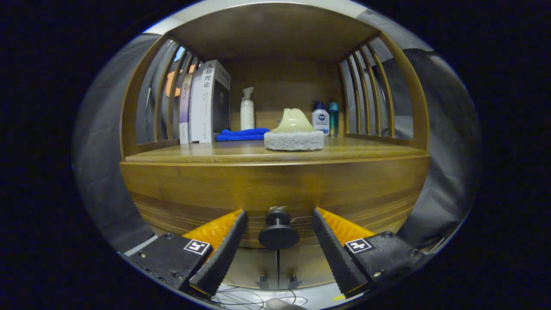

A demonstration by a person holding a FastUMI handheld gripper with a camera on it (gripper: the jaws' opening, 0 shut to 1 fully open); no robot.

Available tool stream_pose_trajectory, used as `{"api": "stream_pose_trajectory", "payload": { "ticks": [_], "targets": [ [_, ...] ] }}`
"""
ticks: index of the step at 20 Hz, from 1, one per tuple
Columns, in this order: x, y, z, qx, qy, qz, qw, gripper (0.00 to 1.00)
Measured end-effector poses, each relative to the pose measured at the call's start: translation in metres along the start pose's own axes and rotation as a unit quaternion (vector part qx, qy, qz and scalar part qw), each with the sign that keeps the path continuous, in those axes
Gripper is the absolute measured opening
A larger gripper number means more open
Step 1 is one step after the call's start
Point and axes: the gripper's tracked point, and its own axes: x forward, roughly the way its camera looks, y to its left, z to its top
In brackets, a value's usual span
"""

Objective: Pull open the drawer, take out the items inside it, and place them on the countertop above the cabinet.

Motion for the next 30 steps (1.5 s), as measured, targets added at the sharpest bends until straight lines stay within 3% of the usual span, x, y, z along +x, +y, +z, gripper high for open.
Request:
{"api": "stream_pose_trajectory", "payload": {
  "ticks": [8,16,22,30],
  "targets": [
    [-0.105,-0.045,0.026,-0.012,-0.029,0.017,0.999,0.99],
    [-0.218,-0.09,0.043,-0.022,-0.08,0.006,0.997,0.99],
    [-0.256,-0.097,0.036,-0.034,-0.085,0.002,0.996,0.99],
    [-0.261,-0.107,0.04,-0.019,-0.083,-0.002,0.996,0.99]
  ]
}}
